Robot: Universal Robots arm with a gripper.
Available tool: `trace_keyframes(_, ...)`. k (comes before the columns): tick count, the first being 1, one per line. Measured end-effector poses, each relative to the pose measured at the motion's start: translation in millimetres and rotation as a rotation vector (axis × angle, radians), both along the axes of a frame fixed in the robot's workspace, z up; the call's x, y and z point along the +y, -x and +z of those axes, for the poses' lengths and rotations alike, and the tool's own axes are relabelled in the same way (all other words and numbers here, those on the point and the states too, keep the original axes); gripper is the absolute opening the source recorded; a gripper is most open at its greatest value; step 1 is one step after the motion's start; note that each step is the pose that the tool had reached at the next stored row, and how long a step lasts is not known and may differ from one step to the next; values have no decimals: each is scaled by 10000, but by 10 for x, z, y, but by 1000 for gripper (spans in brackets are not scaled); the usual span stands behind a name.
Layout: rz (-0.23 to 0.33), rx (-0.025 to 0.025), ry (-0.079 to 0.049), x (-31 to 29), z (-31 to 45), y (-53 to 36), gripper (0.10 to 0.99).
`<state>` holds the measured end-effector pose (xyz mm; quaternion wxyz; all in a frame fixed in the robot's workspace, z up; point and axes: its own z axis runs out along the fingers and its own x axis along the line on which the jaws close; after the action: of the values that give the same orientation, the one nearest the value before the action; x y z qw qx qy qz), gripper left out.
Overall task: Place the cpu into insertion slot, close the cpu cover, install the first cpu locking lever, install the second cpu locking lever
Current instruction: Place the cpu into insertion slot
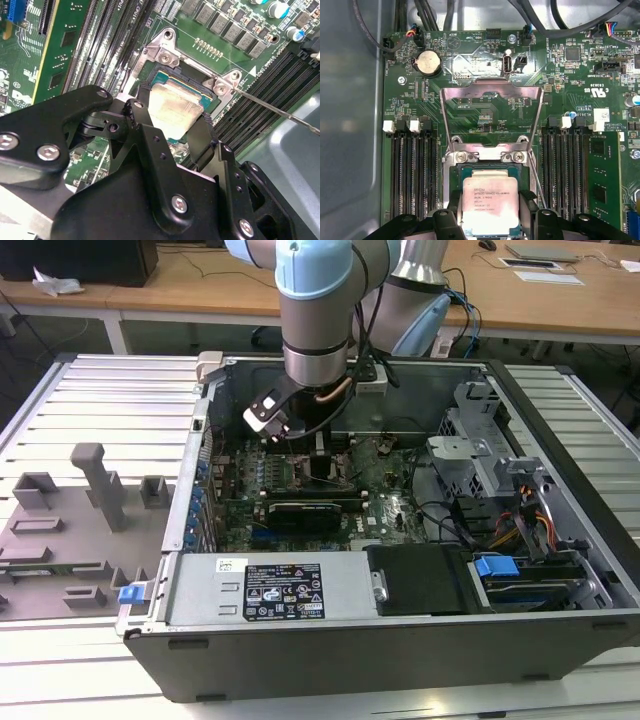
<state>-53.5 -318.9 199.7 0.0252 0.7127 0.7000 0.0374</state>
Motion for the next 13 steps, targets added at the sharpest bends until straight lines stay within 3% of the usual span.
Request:
trace_keyframes(4,-2,-1,-1,0,-2,0,541)
trace_keyframes(6,-2,-1,0,0,-2,0,616)
trace_keyframes(9,-2,-1,0,0,0,0,616)
trace_keyframes(13,-2,-1,4,1,57,0,616)
